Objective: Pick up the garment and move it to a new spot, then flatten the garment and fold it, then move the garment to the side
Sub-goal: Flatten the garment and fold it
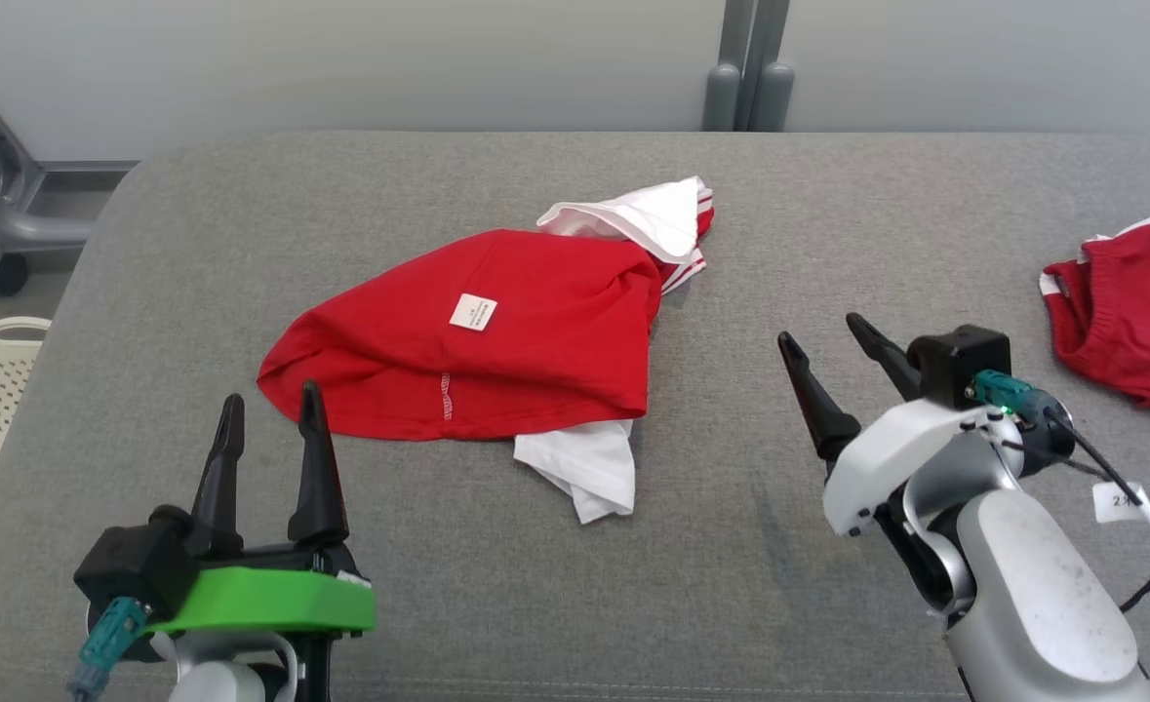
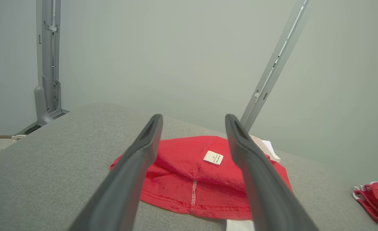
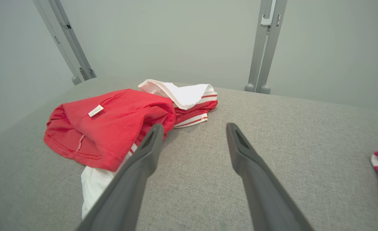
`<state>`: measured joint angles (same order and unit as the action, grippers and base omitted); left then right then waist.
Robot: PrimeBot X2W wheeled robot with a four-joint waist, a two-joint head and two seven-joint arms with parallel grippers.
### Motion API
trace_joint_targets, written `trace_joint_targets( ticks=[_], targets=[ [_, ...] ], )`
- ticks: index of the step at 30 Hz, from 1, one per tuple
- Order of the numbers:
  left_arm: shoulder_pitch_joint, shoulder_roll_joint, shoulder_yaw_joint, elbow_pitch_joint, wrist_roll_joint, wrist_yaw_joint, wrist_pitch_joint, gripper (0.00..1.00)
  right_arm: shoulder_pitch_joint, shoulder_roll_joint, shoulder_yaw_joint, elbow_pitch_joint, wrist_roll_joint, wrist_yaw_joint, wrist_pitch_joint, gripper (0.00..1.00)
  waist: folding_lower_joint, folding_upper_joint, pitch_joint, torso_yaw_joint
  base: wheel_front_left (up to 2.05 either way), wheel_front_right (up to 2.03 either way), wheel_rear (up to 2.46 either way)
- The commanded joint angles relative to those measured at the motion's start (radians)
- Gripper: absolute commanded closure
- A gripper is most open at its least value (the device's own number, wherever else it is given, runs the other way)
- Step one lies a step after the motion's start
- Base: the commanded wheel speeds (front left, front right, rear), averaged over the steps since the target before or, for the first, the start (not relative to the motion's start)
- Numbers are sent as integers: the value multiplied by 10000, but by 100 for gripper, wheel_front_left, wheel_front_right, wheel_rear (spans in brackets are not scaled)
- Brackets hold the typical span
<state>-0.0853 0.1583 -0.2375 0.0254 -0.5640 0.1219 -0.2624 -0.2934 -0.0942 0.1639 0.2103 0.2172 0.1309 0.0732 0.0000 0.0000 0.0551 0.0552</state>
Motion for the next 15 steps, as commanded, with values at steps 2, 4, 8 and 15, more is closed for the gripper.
trace_joint_targets(
  ticks=[2,4,8,15],
  targets=[
    [427,-88,135,-184,412,-320,-26,0,-633,-255,42,497,29,-4,199,0,0,0,112,415,0,0,0],
    [699,-111,209,-241,762,-538,-27,0,-1158,-486,130,1065,32,-4,424,0,0,0,216,573,0,0,0],
    [1108,-296,346,-244,1463,-796,-28,0,-2471,-1016,470,2551,-148,-4,720,0,0,0,488,1045,0,0,0],
    [981,-682,306,-288,2112,-1205,-29,0,-4107,-1683,929,4645,-618,-6,493,0,0,0,1190,1943,0,0,0]
  ],
)
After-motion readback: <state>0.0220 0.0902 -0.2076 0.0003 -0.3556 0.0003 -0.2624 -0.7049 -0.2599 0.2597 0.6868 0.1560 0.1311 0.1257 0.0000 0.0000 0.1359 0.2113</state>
